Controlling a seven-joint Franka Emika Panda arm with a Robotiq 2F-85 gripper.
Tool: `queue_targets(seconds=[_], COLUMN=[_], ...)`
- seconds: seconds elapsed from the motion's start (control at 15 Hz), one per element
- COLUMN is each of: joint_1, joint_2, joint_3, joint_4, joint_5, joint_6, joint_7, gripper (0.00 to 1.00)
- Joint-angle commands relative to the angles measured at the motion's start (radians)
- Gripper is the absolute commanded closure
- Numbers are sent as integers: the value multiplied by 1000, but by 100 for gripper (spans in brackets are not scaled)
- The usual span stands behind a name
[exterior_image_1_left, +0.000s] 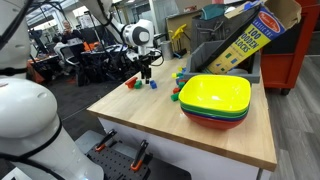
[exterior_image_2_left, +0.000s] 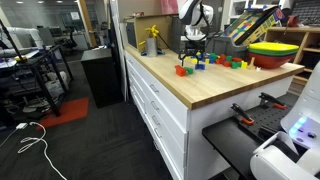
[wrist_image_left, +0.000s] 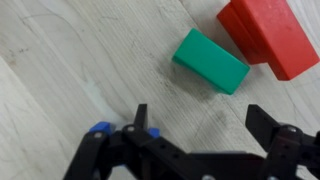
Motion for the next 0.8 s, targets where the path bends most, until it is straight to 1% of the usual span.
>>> queue_targets(seconds=[0.0, 0.47, 0.73], joint_1=[-9, -10, 1], joint_2=[33, 69, 78], joint_3=[2, -7, -32], joint_4=[43, 88, 122], joint_5=[26, 14, -37], joint_6=[7, 35, 53], joint_7=[2, 3, 17], gripper=[0, 0, 0])
